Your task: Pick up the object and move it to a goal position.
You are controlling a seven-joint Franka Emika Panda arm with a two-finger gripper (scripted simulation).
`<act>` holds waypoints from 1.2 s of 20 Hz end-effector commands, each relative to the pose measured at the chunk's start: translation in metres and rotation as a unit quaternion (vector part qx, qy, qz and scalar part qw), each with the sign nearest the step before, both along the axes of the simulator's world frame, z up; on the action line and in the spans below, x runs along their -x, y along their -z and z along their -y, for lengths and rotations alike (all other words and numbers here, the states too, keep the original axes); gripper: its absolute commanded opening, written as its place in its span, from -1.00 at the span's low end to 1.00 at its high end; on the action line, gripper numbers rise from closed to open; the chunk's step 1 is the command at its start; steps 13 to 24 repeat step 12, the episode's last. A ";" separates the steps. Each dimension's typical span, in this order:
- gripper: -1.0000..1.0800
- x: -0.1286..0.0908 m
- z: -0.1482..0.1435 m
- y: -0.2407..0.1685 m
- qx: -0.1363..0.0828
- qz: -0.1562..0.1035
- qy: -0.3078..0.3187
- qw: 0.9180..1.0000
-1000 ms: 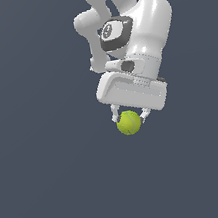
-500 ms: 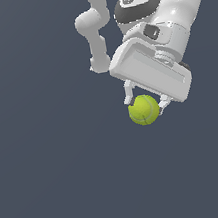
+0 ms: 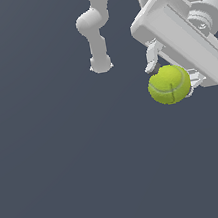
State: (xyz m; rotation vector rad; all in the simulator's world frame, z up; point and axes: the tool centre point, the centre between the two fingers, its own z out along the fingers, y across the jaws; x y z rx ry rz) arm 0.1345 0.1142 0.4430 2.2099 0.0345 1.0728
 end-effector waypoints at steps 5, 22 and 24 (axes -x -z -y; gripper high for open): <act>-1.00 -0.001 -0.016 -0.031 0.015 0.037 0.022 0.999; -1.00 -0.002 -0.022 -0.040 0.020 0.048 0.030 0.998; -1.00 -0.002 -0.022 -0.040 0.020 0.048 0.030 0.998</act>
